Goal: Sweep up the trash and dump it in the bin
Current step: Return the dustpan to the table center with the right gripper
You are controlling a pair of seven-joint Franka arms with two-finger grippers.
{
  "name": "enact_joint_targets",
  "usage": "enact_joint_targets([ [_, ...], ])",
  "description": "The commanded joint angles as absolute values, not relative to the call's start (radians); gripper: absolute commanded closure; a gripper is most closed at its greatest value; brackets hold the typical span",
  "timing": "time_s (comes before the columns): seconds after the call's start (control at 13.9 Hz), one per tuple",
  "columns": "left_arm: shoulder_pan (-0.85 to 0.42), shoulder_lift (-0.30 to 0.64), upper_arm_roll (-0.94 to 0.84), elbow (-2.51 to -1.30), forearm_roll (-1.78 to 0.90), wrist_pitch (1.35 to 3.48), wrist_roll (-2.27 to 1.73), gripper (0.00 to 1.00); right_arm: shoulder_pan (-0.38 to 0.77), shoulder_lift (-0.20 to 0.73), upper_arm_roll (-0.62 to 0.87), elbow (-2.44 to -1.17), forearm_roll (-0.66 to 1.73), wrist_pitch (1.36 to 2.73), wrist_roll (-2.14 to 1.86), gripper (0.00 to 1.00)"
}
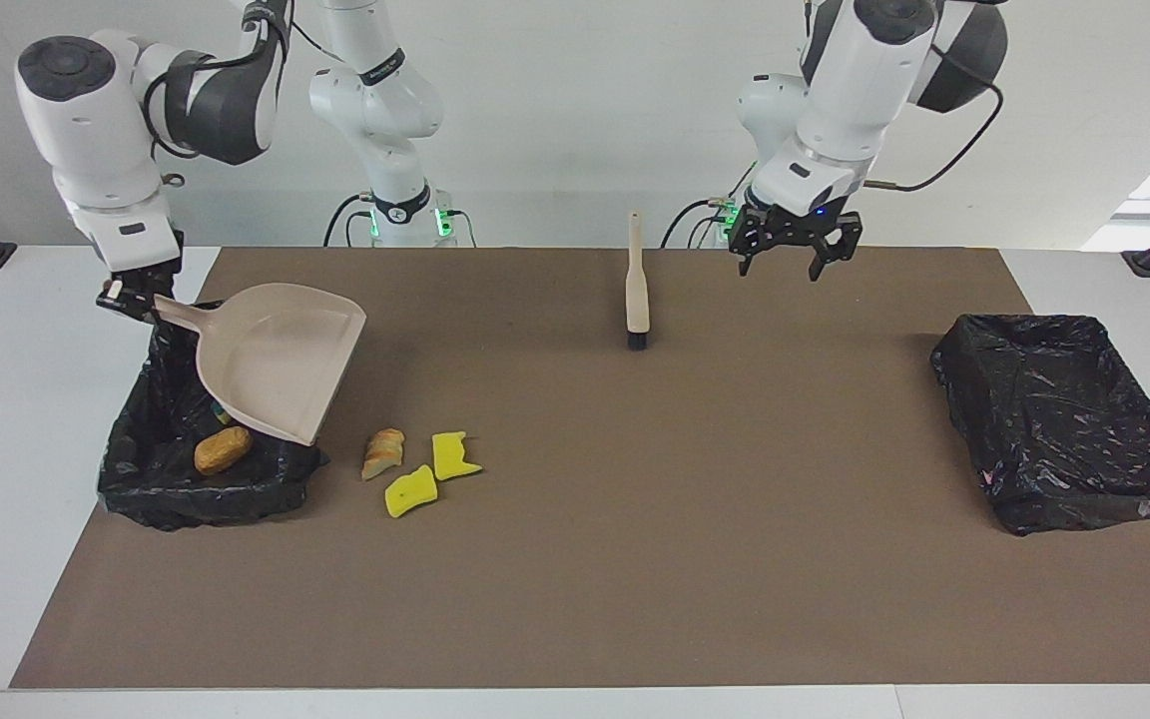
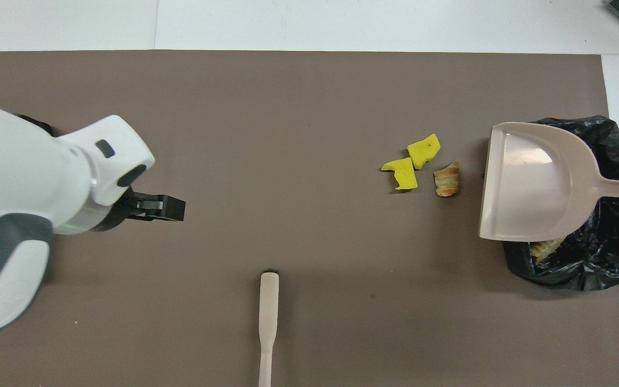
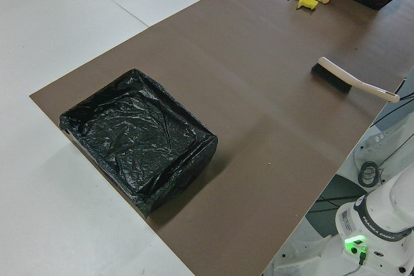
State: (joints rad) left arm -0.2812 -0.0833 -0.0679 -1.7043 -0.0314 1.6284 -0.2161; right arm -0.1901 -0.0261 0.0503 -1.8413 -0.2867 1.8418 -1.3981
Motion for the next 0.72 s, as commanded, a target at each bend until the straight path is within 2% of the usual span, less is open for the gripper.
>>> enact_joint_targets([
  [0.0,-0.209,-0.054,-0.075,-1.551,-0.015,1.485,-0.134,0.0,-0.112,-0.022,0.052,-1.858,-0.223,1.859,-1.19,1.0],
  [0.36,-0.152,-0.009,-0.074,-1.468,-0.026,1.439,-0.091,0.0,0.05,0.038,0.054,-1.845,-0.092,1.862,-0.721,1.0],
  [0.5,-0.131,0.029,-0.074,-1.401,-0.026,1.396,-0.087,0.0,0.161,0.07,0.054,-1.835,-0.078,1.896,-0.465,1.0],
  [0.65,-0.115,0.032,-0.074,-1.39,-0.022,1.399,-0.052,0.0,0.248,0.106,0.054,-1.822,-0.078,1.931,-0.237,1.0],
])
